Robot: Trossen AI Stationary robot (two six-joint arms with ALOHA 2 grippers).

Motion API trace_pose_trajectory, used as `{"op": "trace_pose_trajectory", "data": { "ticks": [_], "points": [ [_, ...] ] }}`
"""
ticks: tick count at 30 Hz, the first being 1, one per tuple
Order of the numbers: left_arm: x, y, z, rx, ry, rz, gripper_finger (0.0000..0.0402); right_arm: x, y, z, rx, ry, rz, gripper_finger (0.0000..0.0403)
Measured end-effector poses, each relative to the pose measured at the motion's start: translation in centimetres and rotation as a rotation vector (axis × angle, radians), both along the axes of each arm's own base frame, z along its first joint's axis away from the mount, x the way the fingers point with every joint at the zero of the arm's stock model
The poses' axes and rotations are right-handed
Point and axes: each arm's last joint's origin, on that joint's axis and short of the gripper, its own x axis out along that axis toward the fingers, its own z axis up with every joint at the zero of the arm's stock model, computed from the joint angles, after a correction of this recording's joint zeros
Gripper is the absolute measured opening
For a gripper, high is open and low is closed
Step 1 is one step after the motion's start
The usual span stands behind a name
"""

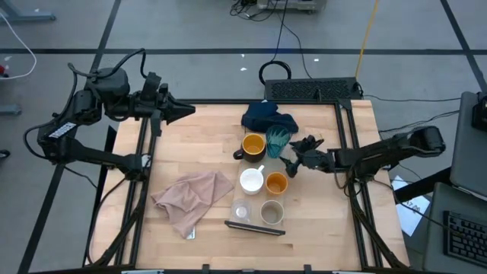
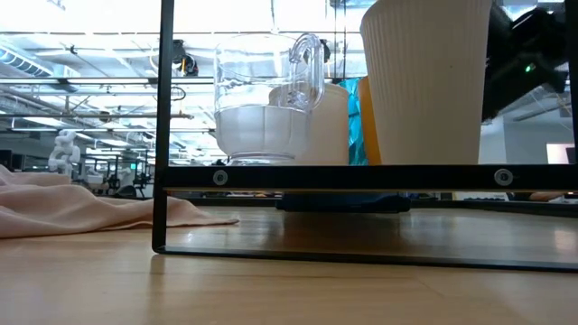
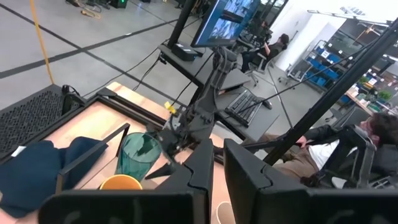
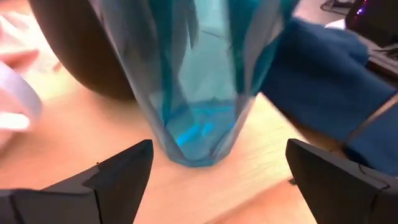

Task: Stack small to large cups/mugs on shelf
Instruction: Return to Home Position

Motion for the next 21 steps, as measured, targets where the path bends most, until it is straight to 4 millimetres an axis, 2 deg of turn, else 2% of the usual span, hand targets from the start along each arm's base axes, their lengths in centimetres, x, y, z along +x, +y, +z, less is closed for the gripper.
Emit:
{"op": "trace_pose_trajectory", "data": {
  "ticks": [4, 9, 16, 21],
  "points": [
    [0.0, 0.0, 0.0, 0.014, 0.001, -0.002, 0.0037, -0.9, 0.1, 1.8, 0.073, -0.093, 0.026, 0.0359],
    [0.0, 0.1, 0.0, 0.063, 0.005, 0.016, 0.0037, -1.9, 0.6, 4.4, 0.193, -0.252, 0.192, 0.0359],
    [0.0, 0.3, 0.0, 0.113, 0.012, 0.087, 0.0037, -3.3, 0.9, 8.0, 0.351, -0.556, 0.3, 0.0359],
    [0.0, 0.3, 0.0, 0.14, 0.014, 0.083, 0.0037, -4.2, 1.0, 10.2, 0.374, -0.753, 0.343, 0.0359]
  ]
}}
